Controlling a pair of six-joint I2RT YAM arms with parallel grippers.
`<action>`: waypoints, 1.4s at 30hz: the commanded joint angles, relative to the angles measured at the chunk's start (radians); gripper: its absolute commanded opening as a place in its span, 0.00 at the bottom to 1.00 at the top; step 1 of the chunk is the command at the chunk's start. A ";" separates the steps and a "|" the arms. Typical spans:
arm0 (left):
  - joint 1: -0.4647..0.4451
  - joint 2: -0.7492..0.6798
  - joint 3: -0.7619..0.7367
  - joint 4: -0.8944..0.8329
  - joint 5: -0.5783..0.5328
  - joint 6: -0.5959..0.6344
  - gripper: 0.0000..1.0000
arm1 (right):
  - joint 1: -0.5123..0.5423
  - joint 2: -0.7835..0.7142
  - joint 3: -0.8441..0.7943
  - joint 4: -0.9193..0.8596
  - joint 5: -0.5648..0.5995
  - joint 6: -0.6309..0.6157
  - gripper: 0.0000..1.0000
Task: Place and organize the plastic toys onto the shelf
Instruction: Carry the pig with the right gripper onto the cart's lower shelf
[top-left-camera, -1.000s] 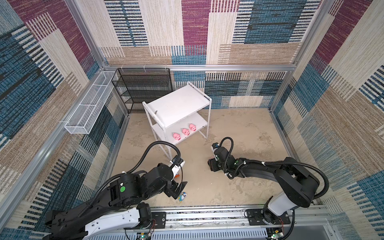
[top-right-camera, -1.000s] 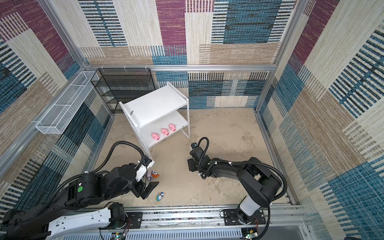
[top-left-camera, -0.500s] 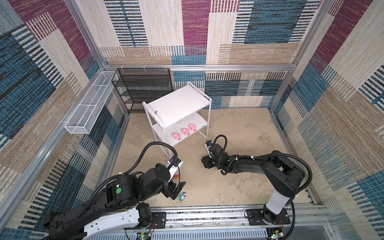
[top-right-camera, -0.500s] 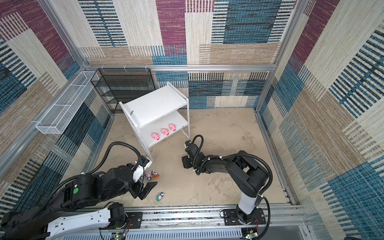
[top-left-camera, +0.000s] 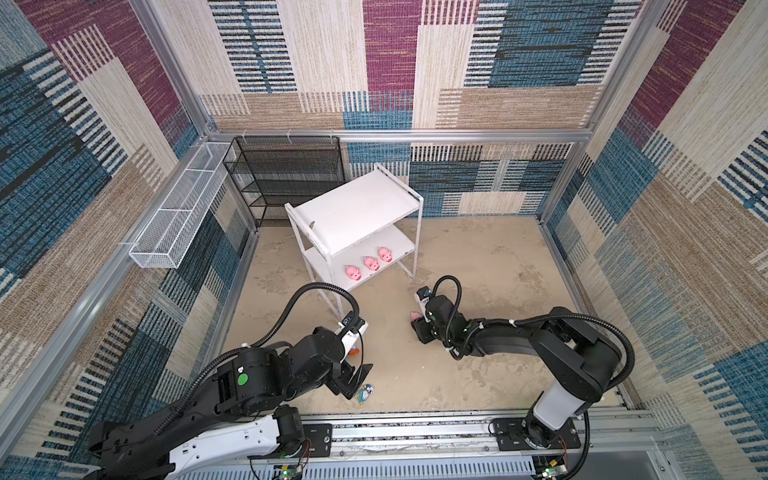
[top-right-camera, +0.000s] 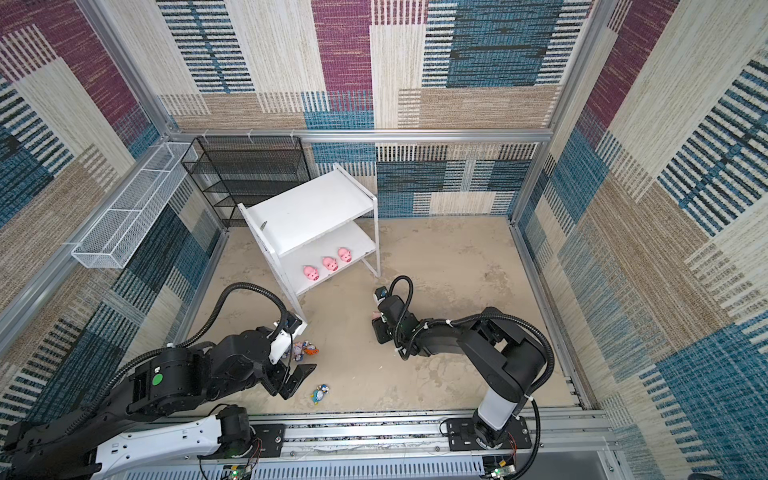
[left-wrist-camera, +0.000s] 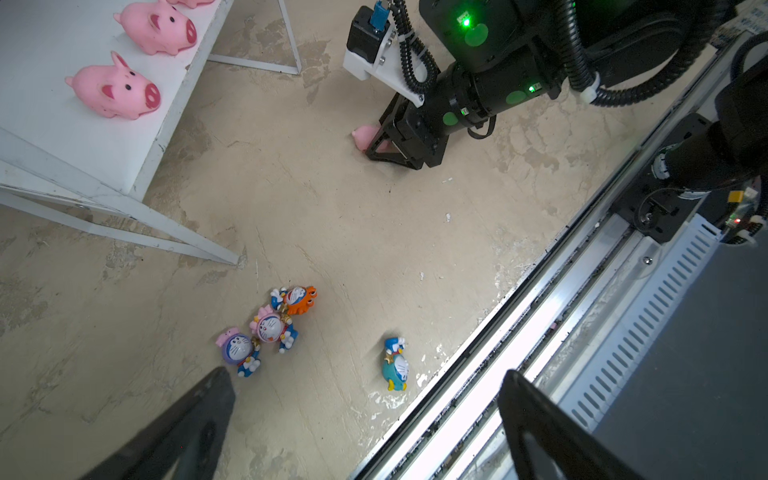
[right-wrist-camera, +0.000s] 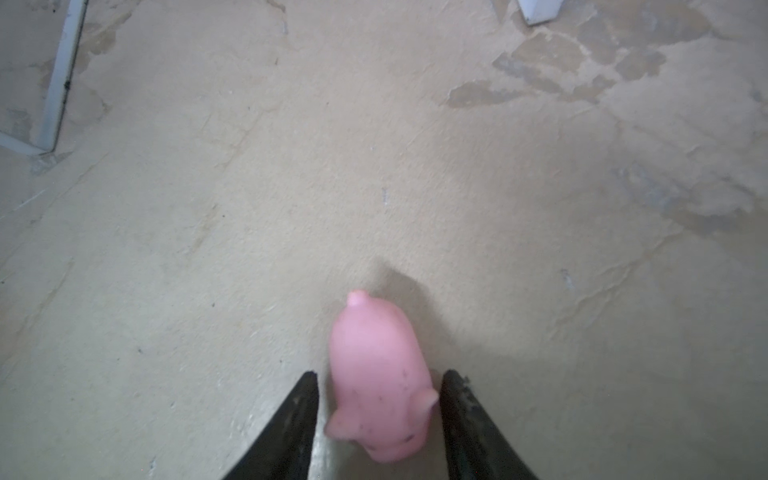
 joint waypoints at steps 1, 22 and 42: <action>0.001 0.002 0.005 0.014 0.005 0.000 0.99 | 0.002 -0.007 -0.010 -0.008 -0.016 -0.037 0.41; 0.000 0.004 -0.015 0.045 -0.040 0.017 0.99 | -0.002 -0.241 0.078 -0.062 -0.013 -0.110 0.26; 0.060 0.041 -0.024 0.305 -0.111 0.264 0.99 | -0.081 -0.060 0.487 -0.201 0.064 -0.034 0.25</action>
